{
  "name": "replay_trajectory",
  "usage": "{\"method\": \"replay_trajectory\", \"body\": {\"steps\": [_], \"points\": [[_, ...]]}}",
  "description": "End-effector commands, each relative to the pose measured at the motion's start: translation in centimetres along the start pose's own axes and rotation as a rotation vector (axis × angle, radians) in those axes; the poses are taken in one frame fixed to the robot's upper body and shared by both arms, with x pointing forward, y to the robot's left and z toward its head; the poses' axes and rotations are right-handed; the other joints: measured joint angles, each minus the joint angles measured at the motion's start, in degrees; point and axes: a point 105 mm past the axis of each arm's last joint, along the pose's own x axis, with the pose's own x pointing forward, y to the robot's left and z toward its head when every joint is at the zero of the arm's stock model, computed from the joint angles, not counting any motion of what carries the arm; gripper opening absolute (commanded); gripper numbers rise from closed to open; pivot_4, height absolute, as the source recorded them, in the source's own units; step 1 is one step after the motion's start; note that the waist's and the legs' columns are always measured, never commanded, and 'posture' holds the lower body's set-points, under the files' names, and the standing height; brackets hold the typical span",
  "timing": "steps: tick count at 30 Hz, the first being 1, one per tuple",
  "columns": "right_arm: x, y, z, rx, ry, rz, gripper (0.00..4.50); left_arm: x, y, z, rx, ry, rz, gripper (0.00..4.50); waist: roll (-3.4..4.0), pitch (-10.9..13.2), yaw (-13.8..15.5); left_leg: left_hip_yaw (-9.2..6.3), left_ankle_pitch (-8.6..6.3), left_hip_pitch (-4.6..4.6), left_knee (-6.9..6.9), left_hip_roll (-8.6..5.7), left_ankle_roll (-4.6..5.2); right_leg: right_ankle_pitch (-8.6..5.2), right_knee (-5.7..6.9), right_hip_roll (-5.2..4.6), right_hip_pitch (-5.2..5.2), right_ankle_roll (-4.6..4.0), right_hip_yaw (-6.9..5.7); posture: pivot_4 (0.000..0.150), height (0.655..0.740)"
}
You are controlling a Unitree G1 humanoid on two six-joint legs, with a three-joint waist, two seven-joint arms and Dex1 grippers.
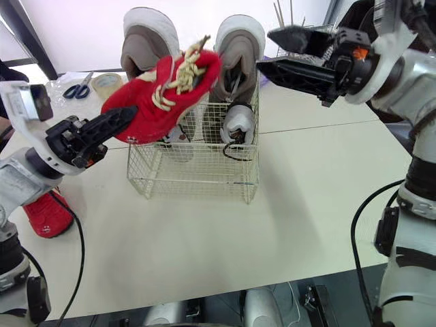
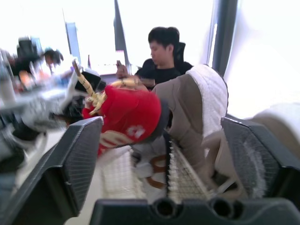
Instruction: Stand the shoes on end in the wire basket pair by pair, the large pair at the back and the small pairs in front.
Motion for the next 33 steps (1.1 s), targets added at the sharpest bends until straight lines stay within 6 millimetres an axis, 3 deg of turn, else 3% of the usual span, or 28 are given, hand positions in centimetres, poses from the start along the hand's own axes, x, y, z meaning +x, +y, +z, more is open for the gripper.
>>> {"method": "replay_trajectory", "body": {"steps": [1,6,12,19,22,27,29,33], "points": [[0.8,1.6,-0.8,0.074,-0.055,0.038,4.48,1.0,-1.2,0.7,0.032,-0.060,-0.052,0.30,0.00,0.0,0.0,0.01,0.00,0.00,0.00,0.00,0.00,0.00,0.00,0.01,0.00,0.00,0.00,0.150,0.7400],[3.2,2.0,-2.4,0.217,-0.179,0.056,4.48,2.1,-1.5,0.8,0.020,-0.108,-0.079,0.30,0.01,0.0,0.0,0.01,0.01,-0.01,0.01,0.01,0.00,0.01,0.01,0.20,0.00,0.01,-0.01,0.150,0.7400],[5.9,2.8,-2.1,0.283,-0.269,0.113,4.48,2.9,-1.7,0.2,0.012,-0.102,-0.093,0.30,0.02,0.0,0.1,0.01,0.01,-0.02,0.01,0.01,0.01,0.01,0.00,0.25,0.00,0.03,-0.01,0.150,0.7400],[7.3,3.6,-1.8,0.318,-0.306,0.169,4.48,2.8,-1.4,-0.5,0.013,-0.085,-0.079,0.30,0.02,0.0,0.0,-0.01,0.01,-0.03,0.01,0.02,0.01,0.02,-0.01,0.29,0.00,0.03,0.00,0.150,0.7400],[7.4,3.8,-1.7,0.321,-0.310,0.178,3.64,2.8,-1.3,-0.7,0.014,-0.082,-0.070,0.30,0.02,0.0,0.0,-0.01,0.01,-0.03,0.01,0.02,0.01,0.02,-0.02,0.29,0.00,0.03,0.00,0.150,0.7400],[7.4,3.9,-1.6,0.325,-0.318,0.194,1.24,2.7,-1.2,-1.2,0.022,-0.068,-0.059,0.30,0.02,0.0,-0.1,-0.02,0.00,-0.03,0.01,0.02,0.02,0.02,-0.02,0.30,0.00,0.03,0.00,0.150,0.7400],[7.4,4.0,-1.5,0.323,-0.323,0.197,0.60,2.6,-1.3,-1.6,0.025,-0.050,-0.057,0.30,0.02,0.0,-0.1,-0.01,0.00,-0.03,0.00,0.03,0.02,0.02,-0.03,0.30,0.00,0.03,0.00,0.150,0.7400],[7.4,3.7,-1.4,0.312,-0.320,0.176,0.48,2.3,-0.7,-3.3,0.022,0.081,-0.020,0.30,0.02,0.0,-0.1,-0.02,-0.01,-0.03,0.00,0.04,0.03,0.01,-0.03,0.32,-0.01,0.03,0.00,0.150,0.7400]]}}
